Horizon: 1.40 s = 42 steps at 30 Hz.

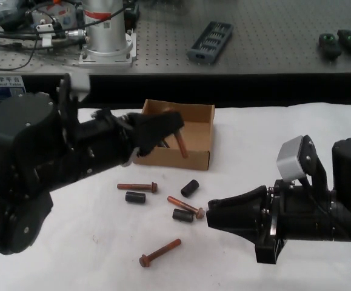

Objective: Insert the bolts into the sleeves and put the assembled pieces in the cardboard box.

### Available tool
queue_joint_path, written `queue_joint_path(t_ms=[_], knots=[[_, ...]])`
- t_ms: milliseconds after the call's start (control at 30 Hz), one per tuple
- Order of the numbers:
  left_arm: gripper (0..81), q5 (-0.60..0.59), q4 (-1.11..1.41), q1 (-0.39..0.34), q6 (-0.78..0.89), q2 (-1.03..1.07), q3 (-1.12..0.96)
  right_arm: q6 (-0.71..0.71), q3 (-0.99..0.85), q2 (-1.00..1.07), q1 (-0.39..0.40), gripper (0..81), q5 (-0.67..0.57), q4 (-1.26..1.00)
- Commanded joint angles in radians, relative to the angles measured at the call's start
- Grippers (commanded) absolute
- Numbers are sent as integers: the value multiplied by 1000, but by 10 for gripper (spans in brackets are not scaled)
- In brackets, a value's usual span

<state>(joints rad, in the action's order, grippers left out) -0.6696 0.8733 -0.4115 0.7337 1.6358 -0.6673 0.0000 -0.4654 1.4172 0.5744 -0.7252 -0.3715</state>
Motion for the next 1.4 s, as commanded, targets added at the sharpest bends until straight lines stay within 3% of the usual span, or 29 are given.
queue_joint_path(t_ms=[0,400,833,1367], knots=[[6,-77,-3,-23,16,11,-15,-31,-1,13,-5,43,-17,-9],[6,-151,-61,-34,-84,15,-16,-44,-1,62,-3,43,7,-24],[6,-148,-87,-34,-165,15,-16,-38,-1,62,-3,43,9,-46],[6,-125,-41,-86,-194,15,-18,15,-1,62,-3,43,-4,-64]])
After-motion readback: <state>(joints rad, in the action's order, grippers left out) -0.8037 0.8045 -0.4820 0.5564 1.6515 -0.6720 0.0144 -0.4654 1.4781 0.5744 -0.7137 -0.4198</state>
